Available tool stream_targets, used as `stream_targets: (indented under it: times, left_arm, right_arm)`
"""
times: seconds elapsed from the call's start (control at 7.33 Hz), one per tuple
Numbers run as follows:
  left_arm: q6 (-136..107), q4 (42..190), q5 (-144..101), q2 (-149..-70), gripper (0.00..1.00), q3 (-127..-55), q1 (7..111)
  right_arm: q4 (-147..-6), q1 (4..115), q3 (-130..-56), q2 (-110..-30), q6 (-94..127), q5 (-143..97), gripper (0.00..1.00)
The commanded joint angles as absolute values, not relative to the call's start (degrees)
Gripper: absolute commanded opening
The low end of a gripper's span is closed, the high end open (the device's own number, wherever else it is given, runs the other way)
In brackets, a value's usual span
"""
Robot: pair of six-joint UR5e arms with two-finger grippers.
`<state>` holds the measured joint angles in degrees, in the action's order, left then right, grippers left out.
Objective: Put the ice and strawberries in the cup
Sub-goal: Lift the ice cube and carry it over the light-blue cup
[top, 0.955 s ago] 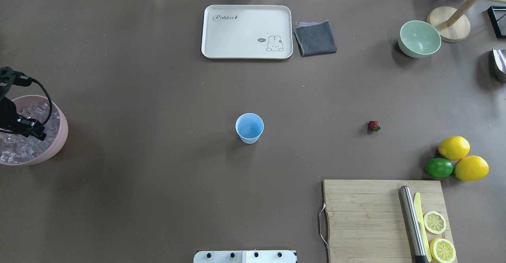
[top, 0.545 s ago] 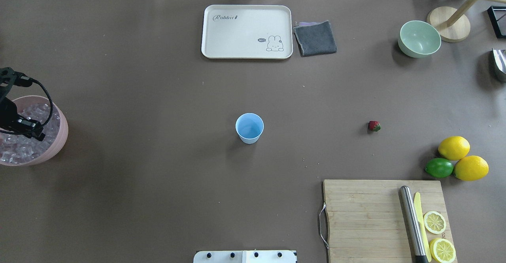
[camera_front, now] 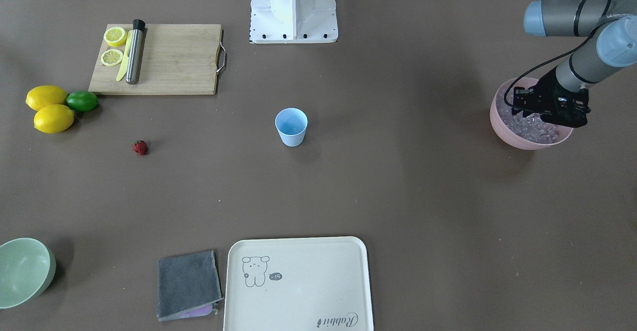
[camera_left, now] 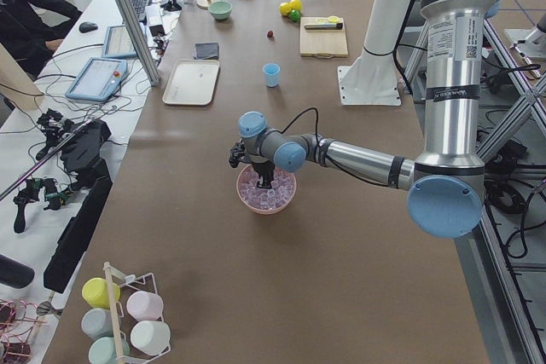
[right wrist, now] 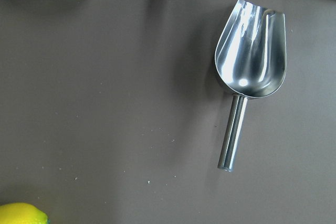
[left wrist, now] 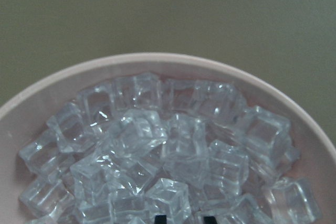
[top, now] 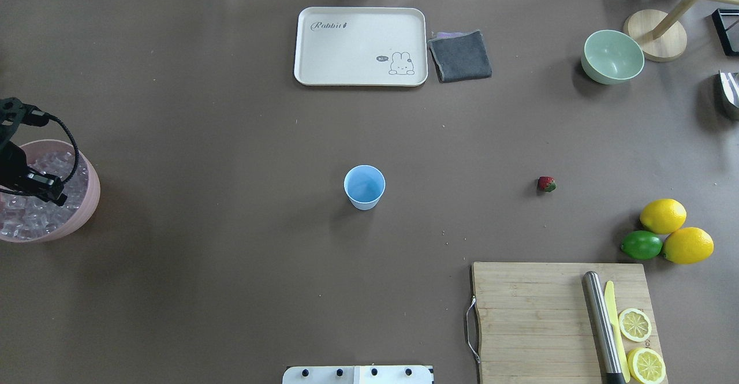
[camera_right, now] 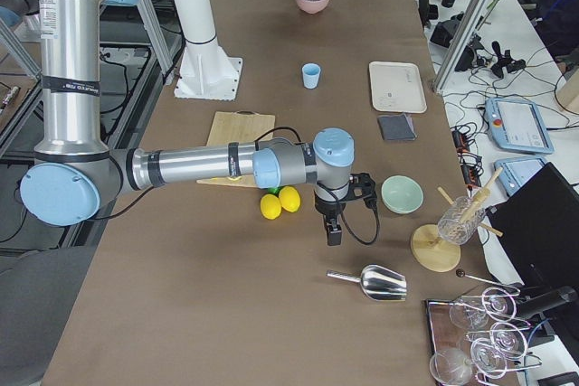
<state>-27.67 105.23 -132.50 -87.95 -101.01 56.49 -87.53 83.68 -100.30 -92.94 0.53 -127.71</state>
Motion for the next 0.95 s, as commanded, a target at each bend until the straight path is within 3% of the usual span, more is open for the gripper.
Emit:
stream_targets:
  times: [0.0,0.41,0.82]
  left_arm:
    - [-27.34,103.38,-135.52,-89.46,0.00,-102.64,58.17]
    - [-9.99,88.11,-134.83,-91.31,0.00,-107.58,68.43]
    - [-12.96,86.13,-136.29,-100.08,0.00,-108.98,71.55]
  right_arm:
    - [-87.54,83.67,-100.28,-92.90,0.53,-127.71,1.00]
    - [-87.54,83.41,-100.20,-92.90,0.62,-127.79,1.00]
    - [-87.54,83.23,-100.20,-92.90,0.62,-127.79,1.00]
